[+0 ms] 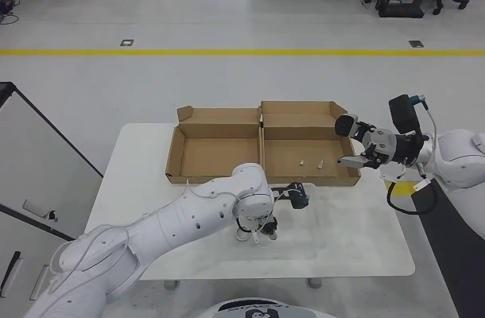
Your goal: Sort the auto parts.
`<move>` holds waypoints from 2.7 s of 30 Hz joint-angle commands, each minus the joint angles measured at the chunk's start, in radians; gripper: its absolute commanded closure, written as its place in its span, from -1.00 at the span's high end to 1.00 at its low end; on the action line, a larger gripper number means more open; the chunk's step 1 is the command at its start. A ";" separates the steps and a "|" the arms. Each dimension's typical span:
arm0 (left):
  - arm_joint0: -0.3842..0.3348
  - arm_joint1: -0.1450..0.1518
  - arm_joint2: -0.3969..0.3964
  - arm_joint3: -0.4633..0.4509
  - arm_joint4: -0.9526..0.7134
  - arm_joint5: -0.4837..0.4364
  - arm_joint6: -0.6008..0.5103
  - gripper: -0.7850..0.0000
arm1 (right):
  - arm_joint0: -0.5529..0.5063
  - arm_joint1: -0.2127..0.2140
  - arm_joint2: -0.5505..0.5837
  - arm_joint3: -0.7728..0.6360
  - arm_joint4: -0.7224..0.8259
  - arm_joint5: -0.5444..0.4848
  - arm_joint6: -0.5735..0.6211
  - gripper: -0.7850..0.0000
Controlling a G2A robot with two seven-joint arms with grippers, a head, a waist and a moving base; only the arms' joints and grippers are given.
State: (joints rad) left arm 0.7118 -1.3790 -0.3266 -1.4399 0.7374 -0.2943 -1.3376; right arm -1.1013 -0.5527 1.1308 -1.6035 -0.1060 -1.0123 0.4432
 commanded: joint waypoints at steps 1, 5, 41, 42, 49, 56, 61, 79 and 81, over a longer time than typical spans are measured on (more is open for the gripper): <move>0.003 0.001 -0.003 -0.002 0.005 -0.001 -0.001 0.57 | 0.000 0.000 0.000 0.000 0.000 0.000 0.000 1.00; 0.010 0.003 -0.009 -0.006 0.016 -0.005 0.000 0.51 | 0.000 0.000 0.000 0.000 0.000 0.000 0.000 1.00; 0.061 0.005 -0.034 0.005 0.055 -0.044 0.003 -0.15 | 0.000 0.000 0.000 0.000 0.000 0.000 0.000 1.00; 0.062 0.005 -0.035 0.005 0.056 -0.045 0.003 -0.15 | 0.000 0.000 0.000 0.000 0.000 0.000 0.000 1.00; 0.069 0.004 -0.037 0.004 0.059 -0.047 0.001 -0.18 | 0.000 0.000 0.000 0.000 0.000 0.000 0.000 1.00; 0.072 0.001 -0.040 0.005 0.063 -0.048 0.004 -0.20 | 0.000 0.000 0.000 0.000 0.000 0.000 0.000 1.00; 0.070 -0.003 -0.040 0.012 0.068 -0.045 0.008 -0.17 | 0.000 0.000 0.000 0.000 0.000 0.000 0.000 1.00; 0.074 -0.016 -0.040 0.034 0.075 -0.046 0.012 -0.17 | 0.000 0.000 0.000 0.000 0.000 0.000 0.000 1.00; 0.074 -0.016 -0.041 0.034 0.077 -0.049 0.012 -0.17 | 0.000 0.000 0.000 0.000 0.000 0.000 0.000 1.00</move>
State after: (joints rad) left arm 0.7860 -1.3950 -0.3669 -1.4058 0.8131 -0.3416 -1.3259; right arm -1.1013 -0.5527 1.1308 -1.6035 -0.1060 -1.0123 0.4432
